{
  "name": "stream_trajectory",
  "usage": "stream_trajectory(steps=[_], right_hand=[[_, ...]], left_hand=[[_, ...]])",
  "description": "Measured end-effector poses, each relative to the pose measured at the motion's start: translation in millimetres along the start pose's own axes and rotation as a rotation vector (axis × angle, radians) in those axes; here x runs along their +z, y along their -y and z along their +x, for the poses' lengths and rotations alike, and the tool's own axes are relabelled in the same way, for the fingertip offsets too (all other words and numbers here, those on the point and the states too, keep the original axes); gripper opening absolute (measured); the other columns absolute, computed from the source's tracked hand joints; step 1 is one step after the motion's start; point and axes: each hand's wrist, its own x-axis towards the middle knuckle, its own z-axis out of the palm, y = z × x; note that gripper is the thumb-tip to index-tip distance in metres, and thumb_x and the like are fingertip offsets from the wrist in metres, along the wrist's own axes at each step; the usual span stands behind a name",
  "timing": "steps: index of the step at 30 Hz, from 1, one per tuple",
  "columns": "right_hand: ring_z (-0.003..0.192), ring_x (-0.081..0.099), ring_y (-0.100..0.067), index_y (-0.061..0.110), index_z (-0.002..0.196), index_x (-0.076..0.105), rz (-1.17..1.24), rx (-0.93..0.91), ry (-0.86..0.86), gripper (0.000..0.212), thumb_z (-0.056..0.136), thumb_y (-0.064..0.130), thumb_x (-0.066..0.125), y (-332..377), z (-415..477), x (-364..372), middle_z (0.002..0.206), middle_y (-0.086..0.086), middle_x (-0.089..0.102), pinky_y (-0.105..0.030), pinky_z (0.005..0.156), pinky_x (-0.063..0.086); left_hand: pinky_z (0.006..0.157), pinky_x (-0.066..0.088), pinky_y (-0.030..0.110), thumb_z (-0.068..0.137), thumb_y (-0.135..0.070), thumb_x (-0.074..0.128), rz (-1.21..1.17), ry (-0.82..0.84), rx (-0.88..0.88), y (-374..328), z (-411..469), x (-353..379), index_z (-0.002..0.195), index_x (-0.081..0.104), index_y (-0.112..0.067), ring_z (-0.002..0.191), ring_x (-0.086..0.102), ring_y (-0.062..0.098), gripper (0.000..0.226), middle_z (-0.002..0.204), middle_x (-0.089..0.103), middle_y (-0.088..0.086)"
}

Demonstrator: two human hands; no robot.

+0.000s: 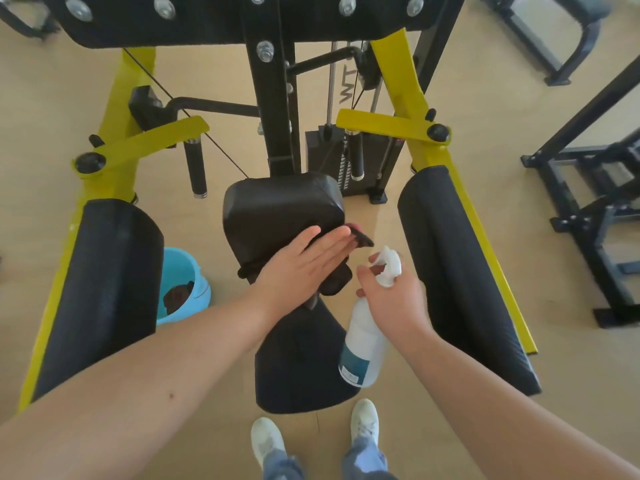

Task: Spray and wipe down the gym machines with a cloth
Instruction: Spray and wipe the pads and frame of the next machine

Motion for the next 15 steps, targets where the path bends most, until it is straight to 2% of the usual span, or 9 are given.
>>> stream_trajectory(steps=[2,4,8,10,13,15], right_hand=[[0.08,0.07,-0.018,0.048,0.093,0.051,-0.004,-0.016,-0.008,0.015,0.093,0.044,0.065,-8,3,-2,0.087,0.009,0.066,-0.042,0.072,0.064],[0.078,0.07,-0.018,0.058,0.09,0.049,-0.015,-0.04,-0.01,0.022,0.091,0.043,0.066,-19,5,-4,0.083,0.01,0.066,-0.043,0.073,0.064],[0.076,0.07,-0.014,0.051,0.09,0.053,-0.032,-0.061,-0.019,0.013,0.089,0.044,0.064,-40,10,-4,0.08,0.012,0.067,-0.042,0.074,0.063],[0.076,0.069,-0.014,0.049,0.094,0.053,-0.064,-0.064,-0.018,0.012,0.09,0.046,0.064,-48,9,-3,0.081,0.013,0.066,-0.039,0.073,0.063],[0.08,0.068,-0.015,0.039,0.101,0.054,-0.097,-0.078,0.01,0.012,0.094,0.046,0.061,-51,5,-3,0.088,0.013,0.065,-0.035,0.072,0.063],[0.079,0.069,-0.015,0.039,0.101,0.054,-0.082,-0.074,0.021,0.012,0.093,0.047,0.06,-50,3,-3,0.088,0.012,0.065,-0.037,0.072,0.064]], left_hand=[[0.108,-0.031,0.064,0.102,-0.052,0.036,0.021,0.062,0.107,-12,-8,17,0.147,-0.032,0.01,0.138,-0.042,0.047,0.102,0.149,-0.043,0.034],[0.108,-0.032,0.065,0.105,-0.042,0.034,0.012,0.132,0.188,-30,-15,35,0.147,-0.032,0.01,0.14,-0.038,0.044,0.094,0.149,-0.043,0.034],[0.107,-0.032,0.061,0.106,-0.028,0.039,0.01,0.232,0.261,-48,-19,51,0.141,-0.041,0.009,0.134,-0.045,0.042,0.095,0.142,-0.053,0.032],[0.105,-0.033,0.059,0.107,-0.026,0.038,-0.003,0.24,0.235,-46,-15,45,0.14,-0.043,0.006,0.131,-0.049,0.042,0.094,0.139,-0.056,0.03],[0.106,-0.035,0.059,0.107,-0.036,0.035,0.0,0.201,0.153,-36,-19,32,0.143,-0.043,0.002,0.134,-0.052,0.039,0.094,0.145,-0.053,0.023],[0.109,-0.032,0.062,0.104,-0.041,0.037,0.033,0.079,0.011,-23,-20,22,0.151,-0.034,-0.001,0.139,-0.048,0.039,0.094,0.158,-0.038,0.02]])
